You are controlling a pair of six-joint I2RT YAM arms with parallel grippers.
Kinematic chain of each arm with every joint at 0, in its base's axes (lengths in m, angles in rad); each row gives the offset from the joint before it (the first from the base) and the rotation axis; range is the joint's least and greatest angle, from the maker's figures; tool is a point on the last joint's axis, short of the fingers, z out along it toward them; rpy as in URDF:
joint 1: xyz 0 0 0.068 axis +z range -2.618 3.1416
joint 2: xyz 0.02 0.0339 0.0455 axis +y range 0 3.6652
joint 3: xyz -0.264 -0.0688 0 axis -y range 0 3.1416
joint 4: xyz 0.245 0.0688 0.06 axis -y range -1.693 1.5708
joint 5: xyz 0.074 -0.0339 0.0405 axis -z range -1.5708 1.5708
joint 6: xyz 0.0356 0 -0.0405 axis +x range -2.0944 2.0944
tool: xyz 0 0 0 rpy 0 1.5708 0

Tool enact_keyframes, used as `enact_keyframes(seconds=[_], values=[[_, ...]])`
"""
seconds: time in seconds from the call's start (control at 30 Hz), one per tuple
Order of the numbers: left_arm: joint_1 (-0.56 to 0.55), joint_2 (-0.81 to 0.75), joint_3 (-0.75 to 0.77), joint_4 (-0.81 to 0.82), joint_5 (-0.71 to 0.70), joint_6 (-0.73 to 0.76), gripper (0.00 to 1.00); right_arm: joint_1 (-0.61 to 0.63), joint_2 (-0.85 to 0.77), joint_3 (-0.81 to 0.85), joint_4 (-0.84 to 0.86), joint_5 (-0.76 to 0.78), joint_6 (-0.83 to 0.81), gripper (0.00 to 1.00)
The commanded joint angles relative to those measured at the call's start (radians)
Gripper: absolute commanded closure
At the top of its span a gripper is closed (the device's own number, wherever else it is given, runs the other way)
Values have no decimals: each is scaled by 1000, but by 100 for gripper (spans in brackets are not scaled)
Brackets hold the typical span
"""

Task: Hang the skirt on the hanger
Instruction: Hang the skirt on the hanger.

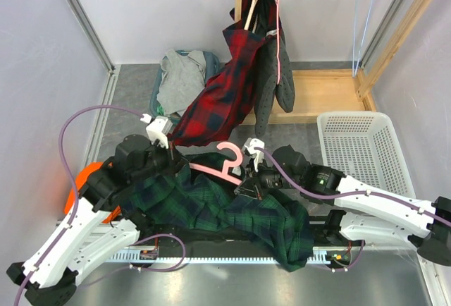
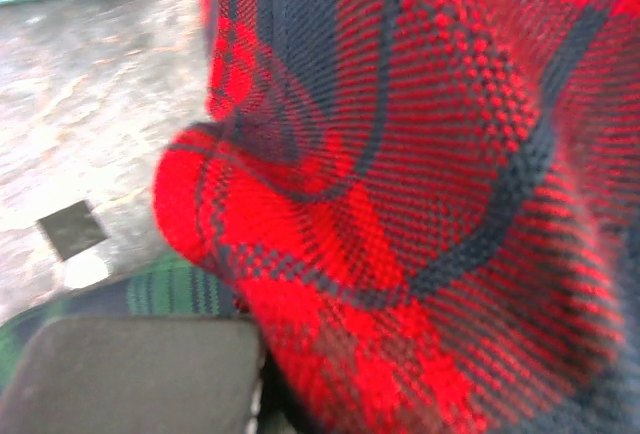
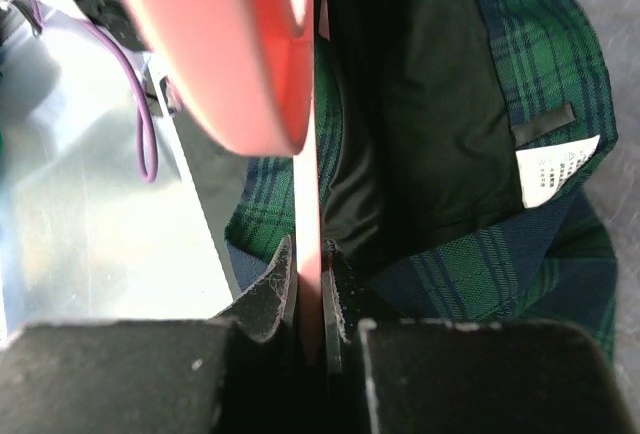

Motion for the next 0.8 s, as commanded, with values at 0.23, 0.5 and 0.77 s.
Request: enact_keyframes(seconds=[0.23,0.5,0.77], values=[[4,26,9,7,139,30,58,27,-25,86,129,78,-22,100],[4,75,38,12,131,34,22,34,6,65,210,103,-28,100],[4,38,116,1,73,70,12,35,1,24,285,132,-34,100]])
